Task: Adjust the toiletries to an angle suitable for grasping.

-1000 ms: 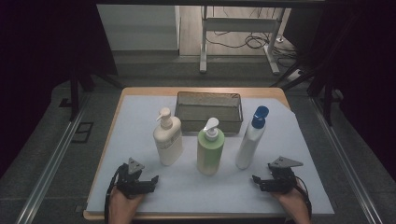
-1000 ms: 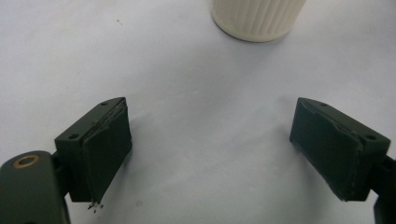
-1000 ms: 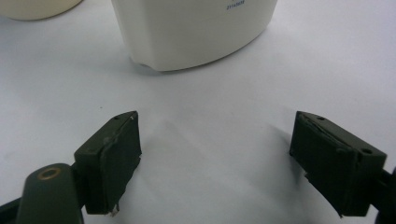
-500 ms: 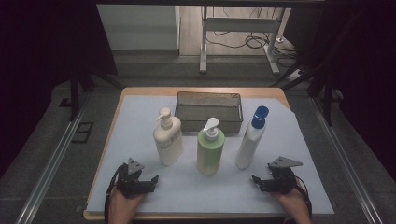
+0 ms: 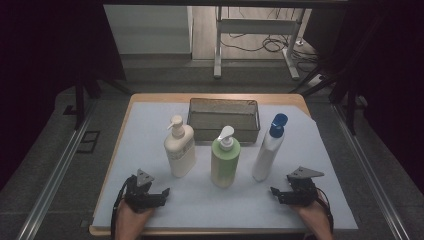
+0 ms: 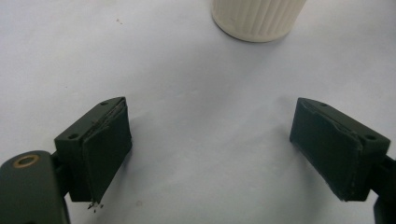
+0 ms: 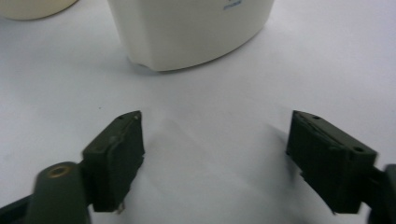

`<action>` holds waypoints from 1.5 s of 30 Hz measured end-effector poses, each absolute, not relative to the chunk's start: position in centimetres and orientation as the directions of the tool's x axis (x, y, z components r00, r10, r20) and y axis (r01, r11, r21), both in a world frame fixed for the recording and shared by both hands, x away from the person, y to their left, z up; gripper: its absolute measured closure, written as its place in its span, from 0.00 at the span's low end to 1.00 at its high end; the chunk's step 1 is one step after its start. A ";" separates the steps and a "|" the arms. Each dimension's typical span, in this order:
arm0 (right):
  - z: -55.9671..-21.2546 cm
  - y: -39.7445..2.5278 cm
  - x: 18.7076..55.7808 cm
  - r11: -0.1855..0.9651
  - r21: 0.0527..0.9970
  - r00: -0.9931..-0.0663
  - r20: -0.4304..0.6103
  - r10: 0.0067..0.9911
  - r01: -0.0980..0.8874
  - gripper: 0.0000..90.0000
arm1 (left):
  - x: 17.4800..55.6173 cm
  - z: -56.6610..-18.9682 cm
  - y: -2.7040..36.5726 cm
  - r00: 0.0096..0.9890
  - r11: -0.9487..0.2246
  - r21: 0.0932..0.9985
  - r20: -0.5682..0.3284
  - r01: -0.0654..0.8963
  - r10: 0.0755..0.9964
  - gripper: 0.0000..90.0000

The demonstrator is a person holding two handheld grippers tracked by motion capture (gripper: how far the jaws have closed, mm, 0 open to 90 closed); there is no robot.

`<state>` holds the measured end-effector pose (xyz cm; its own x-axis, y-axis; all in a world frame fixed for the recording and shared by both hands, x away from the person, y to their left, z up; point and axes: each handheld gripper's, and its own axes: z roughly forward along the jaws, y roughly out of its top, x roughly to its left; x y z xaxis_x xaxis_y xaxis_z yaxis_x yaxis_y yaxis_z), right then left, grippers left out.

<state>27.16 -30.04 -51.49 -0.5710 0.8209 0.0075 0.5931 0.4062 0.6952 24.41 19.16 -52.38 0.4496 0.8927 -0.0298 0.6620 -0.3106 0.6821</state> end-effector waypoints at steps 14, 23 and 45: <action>-50.1 -29.6 26.5 0.386 0.721 -0.599 0.050 0.799 0.575 0.45 | 24.4 -52.4 19.2 0.450 -0.311 0.682 -0.028 0.661 0.893 0.14; -49.3 -28.3 26.0 0.390 0.743 -0.643 0.071 0.763 0.545 0.59 | 24.4 -52.4 19.2 0.450 -0.312 0.683 -0.027 0.661 0.893 0.14; -48.5 -24.6 26.5 0.364 0.793 -0.676 0.081 0.732 0.488 0.99 | 24.4 -52.4 19.1 0.451 -0.312 0.684 -0.028 0.660 0.892 0.14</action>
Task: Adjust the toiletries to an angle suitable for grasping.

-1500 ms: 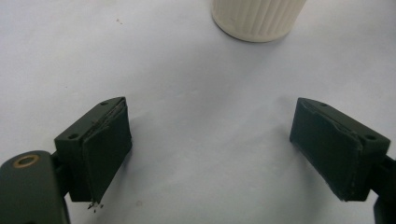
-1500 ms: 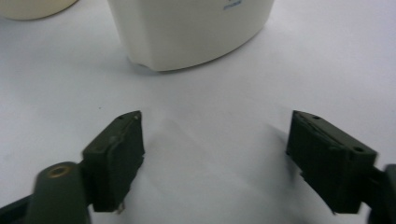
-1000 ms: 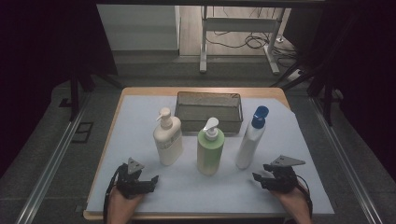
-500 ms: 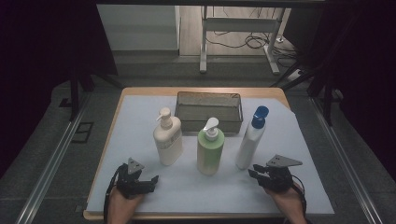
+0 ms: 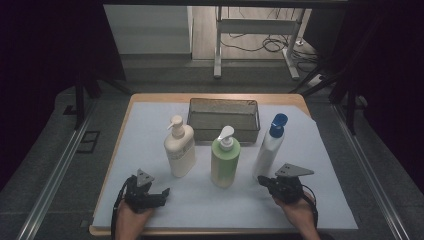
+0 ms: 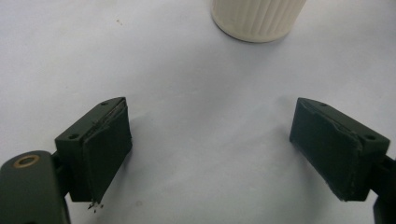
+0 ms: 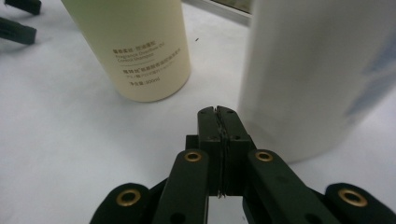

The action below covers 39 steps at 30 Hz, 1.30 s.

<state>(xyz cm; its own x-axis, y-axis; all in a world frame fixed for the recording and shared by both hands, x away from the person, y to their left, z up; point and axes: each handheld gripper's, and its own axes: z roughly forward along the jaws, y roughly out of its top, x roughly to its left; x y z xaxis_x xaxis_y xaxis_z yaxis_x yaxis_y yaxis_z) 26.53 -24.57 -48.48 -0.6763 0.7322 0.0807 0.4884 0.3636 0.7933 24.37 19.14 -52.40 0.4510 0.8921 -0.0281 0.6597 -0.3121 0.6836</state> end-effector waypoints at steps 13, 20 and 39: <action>-49.0 -21.7 27.9 0.379 0.785 -0.634 0.022 0.773 0.490 1.00 | 24.4 -52.4 19.1 0.451 -0.312 0.684 -0.028 0.660 0.892 0.14; -49.2 -21.5 28.1 0.385 0.779 -0.608 -0.006 0.794 0.495 1.00 | 24.4 -52.4 19.1 0.451 -0.312 0.684 -0.028 0.660 0.892 0.14; -49.2 -24.0 27.8 0.384 0.769 -0.572 -0.029 0.820 0.512 1.00 | 24.4 -52.4 19.1 0.451 -0.312 0.683 -0.028 0.660 0.892 0.14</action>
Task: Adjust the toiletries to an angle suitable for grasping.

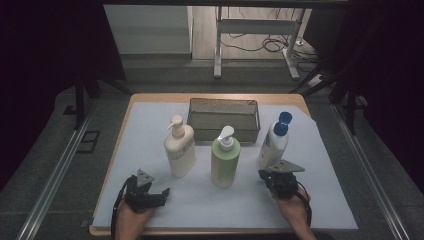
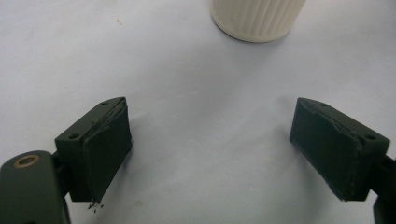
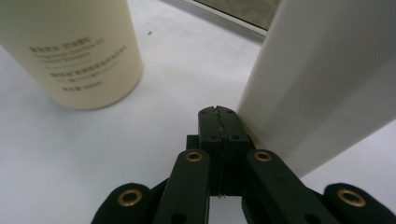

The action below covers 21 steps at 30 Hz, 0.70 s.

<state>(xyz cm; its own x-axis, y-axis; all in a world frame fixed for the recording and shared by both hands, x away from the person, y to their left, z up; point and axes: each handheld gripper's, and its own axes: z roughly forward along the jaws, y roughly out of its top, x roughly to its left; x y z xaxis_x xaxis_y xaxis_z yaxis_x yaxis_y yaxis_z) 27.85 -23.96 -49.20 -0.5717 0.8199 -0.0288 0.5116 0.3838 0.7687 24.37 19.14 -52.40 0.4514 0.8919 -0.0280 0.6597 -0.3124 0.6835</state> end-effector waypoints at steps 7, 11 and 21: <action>-49.2 -24.5 28.0 0.387 0.766 -0.577 -0.026 0.817 0.513 1.00 | 24.4 -52.4 19.1 0.451 -0.312 0.684 -0.028 0.660 0.892 0.14; -49.2 -24.7 28.0 0.389 0.763 -0.577 -0.027 0.816 0.515 1.00 | 24.4 -52.4 19.1 0.451 -0.312 0.684 -0.028 0.660 0.892 0.14; -49.3 -26.3 28.2 0.383 0.756 -0.553 -0.032 0.832 0.531 0.99 | 24.4 -52.4 19.1 0.451 -0.312 0.683 -0.028 0.660 0.892 0.14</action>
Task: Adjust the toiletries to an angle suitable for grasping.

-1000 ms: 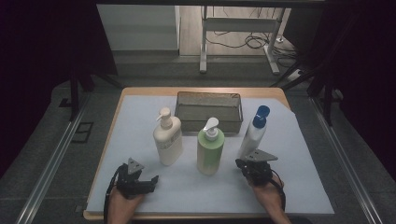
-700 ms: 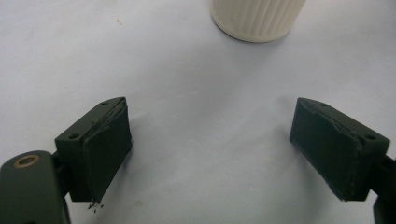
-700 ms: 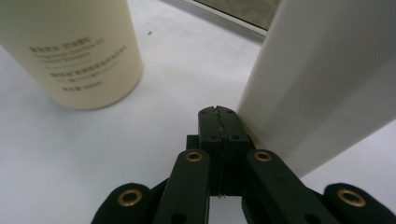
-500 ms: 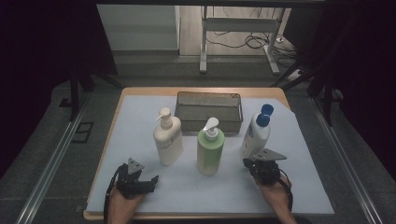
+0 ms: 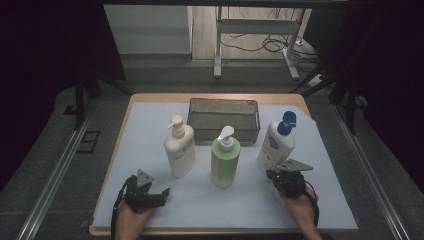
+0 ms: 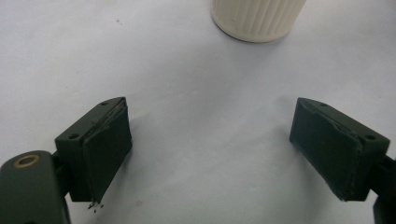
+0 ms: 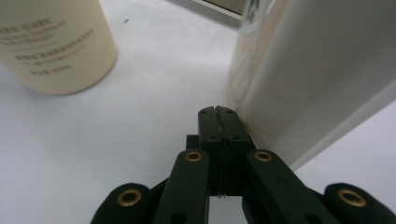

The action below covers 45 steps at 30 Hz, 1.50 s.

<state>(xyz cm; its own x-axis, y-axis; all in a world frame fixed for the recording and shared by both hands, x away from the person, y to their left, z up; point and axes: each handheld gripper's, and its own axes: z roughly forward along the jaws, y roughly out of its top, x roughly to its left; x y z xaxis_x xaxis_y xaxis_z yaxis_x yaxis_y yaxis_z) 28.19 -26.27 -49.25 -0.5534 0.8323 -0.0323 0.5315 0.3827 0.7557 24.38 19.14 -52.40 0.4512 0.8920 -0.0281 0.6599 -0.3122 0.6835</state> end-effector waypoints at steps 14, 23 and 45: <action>-49.4 -27.0 28.3 0.410 0.740 -0.564 -0.050 0.825 0.534 0.87 | 24.4 -52.4 19.1 0.451 -0.312 0.683 -0.029 0.660 0.892 0.14; -48.6 -27.5 27.4 0.390 0.748 -0.593 0.005 0.805 0.536 0.72 | 24.4 -52.4 19.1 0.452 -0.312 0.684 -0.028 0.660 0.892 0.14; -45.8 -30.7 25.7 0.336 0.775 -0.575 0.042 0.817 0.535 0.47 | 24.4 -52.4 19.1 0.451 -0.311 0.685 -0.028 0.658 0.892 0.14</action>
<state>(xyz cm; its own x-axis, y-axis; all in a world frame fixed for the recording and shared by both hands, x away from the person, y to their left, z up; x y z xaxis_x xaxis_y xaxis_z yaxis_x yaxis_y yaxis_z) 25.73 -30.71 -45.85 -0.5751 0.8170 0.0424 0.5350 0.3364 0.7750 24.36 19.14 -52.43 0.4509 0.8921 -0.0279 0.6583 -0.3113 0.6853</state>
